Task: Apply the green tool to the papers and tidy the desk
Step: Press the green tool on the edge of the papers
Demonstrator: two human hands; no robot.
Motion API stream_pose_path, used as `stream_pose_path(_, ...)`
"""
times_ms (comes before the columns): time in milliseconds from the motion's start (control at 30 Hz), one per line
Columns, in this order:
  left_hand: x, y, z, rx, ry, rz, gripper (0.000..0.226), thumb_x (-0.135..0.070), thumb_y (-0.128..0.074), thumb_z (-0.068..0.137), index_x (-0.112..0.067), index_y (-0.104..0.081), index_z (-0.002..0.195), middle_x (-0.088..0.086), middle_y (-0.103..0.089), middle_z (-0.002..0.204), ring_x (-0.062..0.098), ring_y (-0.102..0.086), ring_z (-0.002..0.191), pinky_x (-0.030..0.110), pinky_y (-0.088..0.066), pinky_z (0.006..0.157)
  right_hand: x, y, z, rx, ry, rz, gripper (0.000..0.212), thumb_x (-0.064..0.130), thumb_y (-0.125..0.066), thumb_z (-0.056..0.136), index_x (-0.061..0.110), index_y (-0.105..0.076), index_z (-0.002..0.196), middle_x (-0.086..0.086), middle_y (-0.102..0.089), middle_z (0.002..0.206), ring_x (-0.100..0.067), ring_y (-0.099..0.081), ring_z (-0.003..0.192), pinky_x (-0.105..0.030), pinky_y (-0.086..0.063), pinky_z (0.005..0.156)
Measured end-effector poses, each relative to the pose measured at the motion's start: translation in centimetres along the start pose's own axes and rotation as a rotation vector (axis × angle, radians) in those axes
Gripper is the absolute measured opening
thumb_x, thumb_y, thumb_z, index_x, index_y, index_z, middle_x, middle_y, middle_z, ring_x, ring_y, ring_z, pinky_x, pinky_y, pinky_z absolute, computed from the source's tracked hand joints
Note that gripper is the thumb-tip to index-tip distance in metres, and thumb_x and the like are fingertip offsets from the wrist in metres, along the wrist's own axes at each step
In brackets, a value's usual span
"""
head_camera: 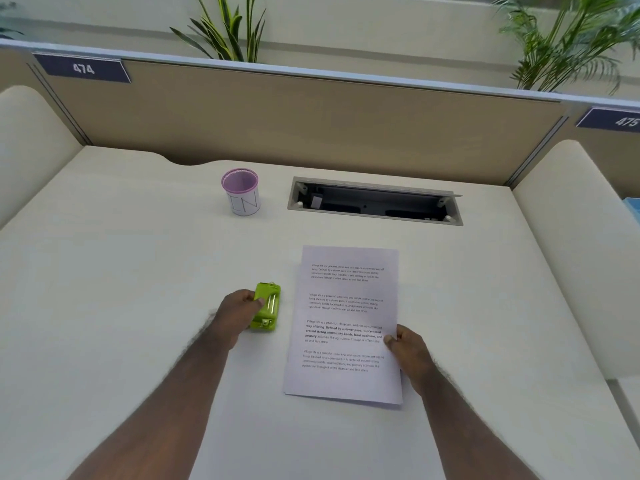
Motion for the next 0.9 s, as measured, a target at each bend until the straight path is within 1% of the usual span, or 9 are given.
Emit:
stream_pose_path(100, -0.4, -1.6, -0.3, 0.042, -0.014, 0.003, 0.008, -0.006, -0.056, 0.093, -0.008, -0.064, 0.095, 0.016, -0.064, 0.099, 0.026, -0.059, 0.092, 0.052, -0.050, 0.096, -0.2, 0.0, 0.0, 0.004, -0.018, 0.023, 0.023, 0.003, -0.052, 0.094, 0.008, -0.070, 0.108, -0.010, -0.074, 0.108, -0.033, -0.068, 0.104, -0.053, -0.052, 0.097)
stream_pose_path(200, -0.6, -2.6, -0.5, 0.062, -0.022, 0.004, 0.011, -0.005, -0.055, 0.093, -0.008, -0.064, 0.098, 0.015, -0.064, 0.100, 0.026, -0.060, 0.092, 0.050, -0.051, 0.095, -0.2, 0.1, 0.0, -0.002, -0.022, 0.023, 0.021, 0.004, -0.052, 0.094, 0.007, -0.070, 0.104, -0.010, -0.074, 0.106, -0.034, -0.068, 0.103, -0.053, -0.053, 0.096)
stream_pose_path(367, -0.3, -3.5, -0.7, 0.096, 0.006, -0.020, 0.010, -0.008, -0.055, 0.094, -0.011, -0.064, 0.094, 0.016, -0.065, 0.101, 0.027, -0.059, 0.093, 0.053, -0.050, 0.097, -0.3, 0.0, -0.1, 0.005, -0.024, 0.033, 0.020, 0.005, -0.053, 0.094, 0.012, -0.070, 0.102, -0.009, -0.075, 0.104, -0.032, -0.069, 0.101, -0.052, -0.053, 0.095)
stream_pose_path(467, 0.0, -3.9, -0.8, 0.123, 0.045, -0.082, 0.010, -0.008, -0.055, 0.095, -0.012, -0.064, 0.092, 0.017, -0.064, 0.101, 0.028, -0.061, 0.093, 0.054, -0.051, 0.099, -0.4, 0.0, -0.1, 0.006, -0.029, 0.044, 0.021, 0.006, -0.053, 0.094, 0.013, -0.071, 0.102, -0.007, -0.076, 0.103, -0.031, -0.070, 0.100, -0.052, -0.053, 0.095)
stream_pose_path(567, 0.1, -4.4, -0.9, 0.144, 0.060, -0.121, 0.009, -0.007, -0.055, 0.095, -0.010, -0.064, 0.096, 0.017, -0.064, 0.102, 0.029, -0.062, 0.093, 0.053, -0.053, 0.097, -0.4, -0.1, 0.0, 0.005, -0.028, 0.050, 0.021, 0.006, -0.053, 0.094, 0.016, -0.071, 0.098, -0.006, -0.076, 0.101, -0.031, -0.070, 0.099, -0.051, -0.054, 0.094)
stream_pose_path(667, 0.0, -4.9, -1.1, 0.148, 0.064, -0.143, 0.008, -0.008, -0.056, 0.095, -0.011, -0.064, 0.094, 0.017, -0.065, 0.102, 0.029, -0.064, 0.093, 0.053, -0.054, 0.095, -0.3, -0.1, -0.2, 0.003, -0.035, 0.055, 0.021, 0.006, -0.054, 0.094, 0.019, -0.071, 0.092, -0.006, -0.076, 0.100, -0.031, -0.070, 0.099, -0.050, -0.054, 0.094)
stream_pose_path(800, -0.1, -5.3, -1.3, 0.150, 0.058, -0.159, 0.008, -0.008, -0.056, 0.095, -0.009, -0.063, 0.098, 0.016, -0.064, 0.102, 0.030, -0.063, 0.094, 0.052, -0.055, 0.094, -0.2, 0.0, -0.2, 0.001, -0.034, 0.048, 0.020, 0.006, -0.054, 0.094, 0.016, -0.071, 0.099, -0.006, -0.075, 0.102, -0.030, -0.070, 0.099, -0.050, -0.054, 0.094)
stream_pose_path(900, 0.1, -5.1, -1.5, 0.171, 0.055, -0.193, 0.012, -0.007, -0.055, 0.095, -0.006, -0.063, 0.105, 0.014, -0.065, 0.099, 0.029, -0.064, 0.090, 0.045, -0.057, 0.087, -0.2, 0.0, -0.1, 0.001, -0.035, 0.047, 0.021, 0.006, -0.053, 0.094, 0.016, -0.071, 0.100, -0.007, -0.075, 0.103, -0.030, -0.070, 0.099, -0.049, -0.054, 0.095)
Point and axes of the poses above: each hand's wrist, its own z-axis towards the middle knuckle, its own y-axis out of the back of the hand, x = y × z, the point moved 4 cm from there along z, towards the middle knuckle
